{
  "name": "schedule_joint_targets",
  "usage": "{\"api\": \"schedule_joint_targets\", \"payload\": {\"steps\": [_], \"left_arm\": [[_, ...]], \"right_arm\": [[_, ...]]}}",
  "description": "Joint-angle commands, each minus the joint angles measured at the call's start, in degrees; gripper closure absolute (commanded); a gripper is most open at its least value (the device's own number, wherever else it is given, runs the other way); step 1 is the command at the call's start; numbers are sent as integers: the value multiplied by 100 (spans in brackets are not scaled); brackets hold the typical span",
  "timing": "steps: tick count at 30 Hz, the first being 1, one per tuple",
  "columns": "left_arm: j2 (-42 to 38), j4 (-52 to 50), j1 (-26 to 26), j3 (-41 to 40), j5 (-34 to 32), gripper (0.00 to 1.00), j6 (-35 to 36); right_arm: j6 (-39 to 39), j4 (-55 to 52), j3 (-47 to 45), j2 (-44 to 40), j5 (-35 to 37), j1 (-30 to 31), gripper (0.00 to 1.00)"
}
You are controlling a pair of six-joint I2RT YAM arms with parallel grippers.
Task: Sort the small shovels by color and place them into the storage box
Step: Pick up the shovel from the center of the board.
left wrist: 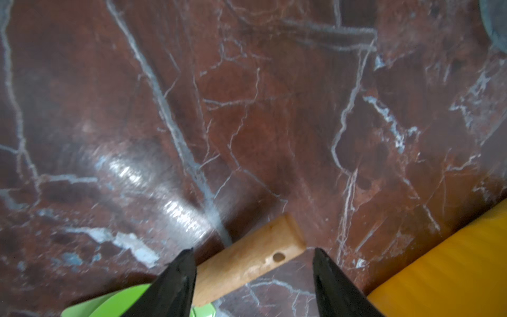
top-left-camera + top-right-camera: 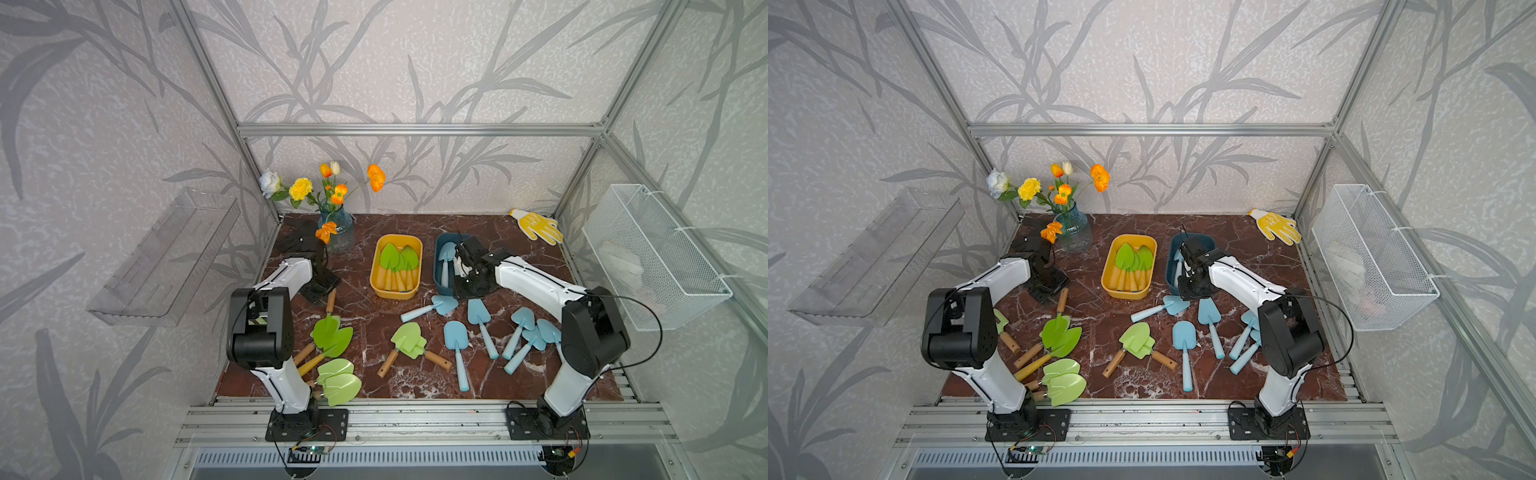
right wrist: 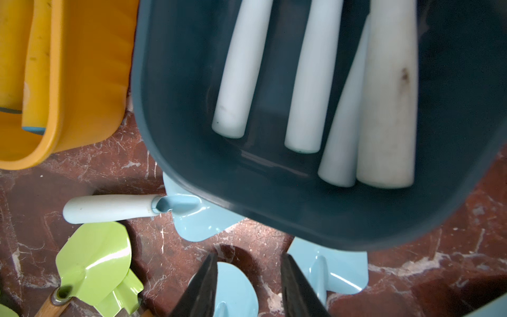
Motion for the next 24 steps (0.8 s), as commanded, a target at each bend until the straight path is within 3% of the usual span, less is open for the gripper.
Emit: {"api": "schedule_joint_targets", "payload": {"steps": [1, 6, 17, 24], "left_arm": [[186, 319, 29, 227, 63, 32, -238], [473, 342, -120, 385, 206, 33, -261], [251, 140, -1225, 401, 389, 33, -191], [-130, 145, -1651, -315, 568, 33, -345]], "right_arm": [[-72, -178, -177, -172, 159, 16, 60], [-47, -194, -291, -425, 230, 16, 60], [-19, -103, -454, -489, 254, 16, 60], [-27, -40, -471, -412, 159, 16, 60]]}}
